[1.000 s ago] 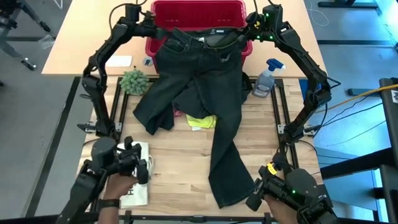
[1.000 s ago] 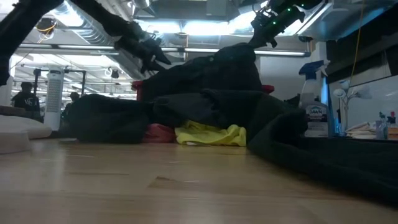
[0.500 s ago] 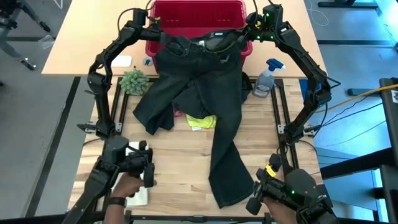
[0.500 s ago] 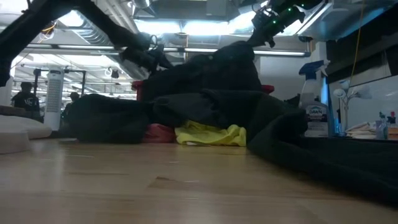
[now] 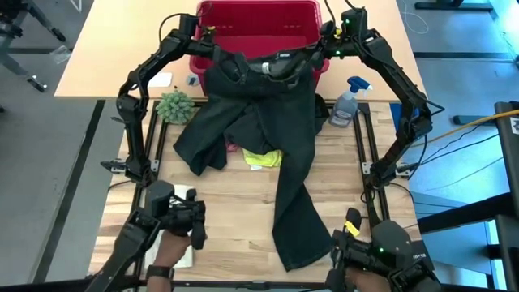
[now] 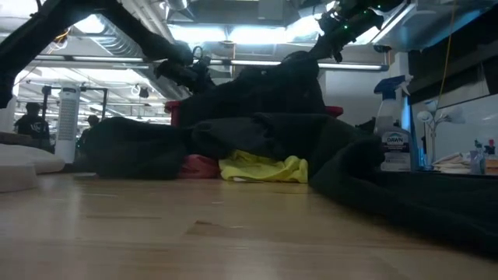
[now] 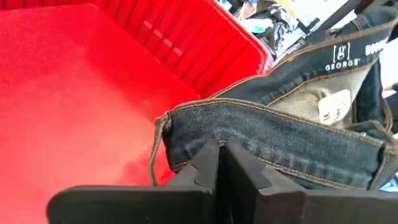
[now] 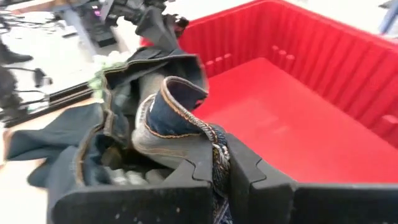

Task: Fold laundry
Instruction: Fold the black jean

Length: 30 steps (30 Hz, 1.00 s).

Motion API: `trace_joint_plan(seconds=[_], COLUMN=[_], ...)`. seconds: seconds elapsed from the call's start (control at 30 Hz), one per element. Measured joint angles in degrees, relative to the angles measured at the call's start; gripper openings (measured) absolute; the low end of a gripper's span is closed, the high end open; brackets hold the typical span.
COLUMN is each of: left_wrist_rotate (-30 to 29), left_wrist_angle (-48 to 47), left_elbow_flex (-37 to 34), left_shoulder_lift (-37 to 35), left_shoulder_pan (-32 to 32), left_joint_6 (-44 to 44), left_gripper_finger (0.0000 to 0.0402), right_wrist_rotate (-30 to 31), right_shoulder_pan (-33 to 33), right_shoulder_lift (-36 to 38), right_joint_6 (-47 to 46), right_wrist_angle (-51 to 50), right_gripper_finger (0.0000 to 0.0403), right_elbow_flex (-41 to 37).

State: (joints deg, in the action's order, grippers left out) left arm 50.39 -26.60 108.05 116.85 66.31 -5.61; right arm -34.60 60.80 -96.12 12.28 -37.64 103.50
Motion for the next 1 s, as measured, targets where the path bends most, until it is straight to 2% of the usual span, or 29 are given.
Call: trace_joint_plan(seconds=[0.2, 0.37, 0.47, 0.6, 0.7, 0.87, 1.0], left_wrist_rotate=[2.5, 1.9, -1.7, -7.7, -10.4, -17.4, -17.8], left_wrist_angle=[-1.3, -11.6, -19.0, -25.0, -25.7, -27.6, -26.8], left_elbow_flex=[0.0, 0.0, 0.0, 0.0, 0.0, 0.0, 0.0], left_shoulder_lift=[-6.2, -10.3, -12.1, -13.3, -13.9, -14.3, -16.5], left_shoulder_pan=[-0.8, -2.1, -4.3, -6.9, -8.1, -10.4, -11.9], left_joint_6=[2.3, 10.9, 16.8, 23.4, 26.2, 28.9, 28.5], left_gripper_finger=[0.0001, 0.0000, 0.0000, 0.0000, 0.0000, 0.0000, 0.0000], right_wrist_rotate=[-4.5, -8.7, -10.6, -10.1, -7.1, -6.8, -7.2], right_shoulder_pan=[0.0, -0.1, -0.1, -0.1, -0.1, -0.1, -0.1], right_shoulder_lift=[2.5, 5.0, 5.9, 6.0, 6.0, 6.0, 6.0], right_joint_6=[0.0, 0.2, 0.4, 3.3, 4.8, 6.1, 6.8], right_wrist_angle=[-2.0, -6.4, -9.2, -14.0, -15.5, -18.2, -20.4], right_gripper_finger=[0.0012, 0.0012, 0.0012, 0.0012, 0.0012, 0.0012, 0.0012], right_elbow_flex=[0.0, 0.0, 0.0, 0.0, 0.0, 0.0, 0.0])
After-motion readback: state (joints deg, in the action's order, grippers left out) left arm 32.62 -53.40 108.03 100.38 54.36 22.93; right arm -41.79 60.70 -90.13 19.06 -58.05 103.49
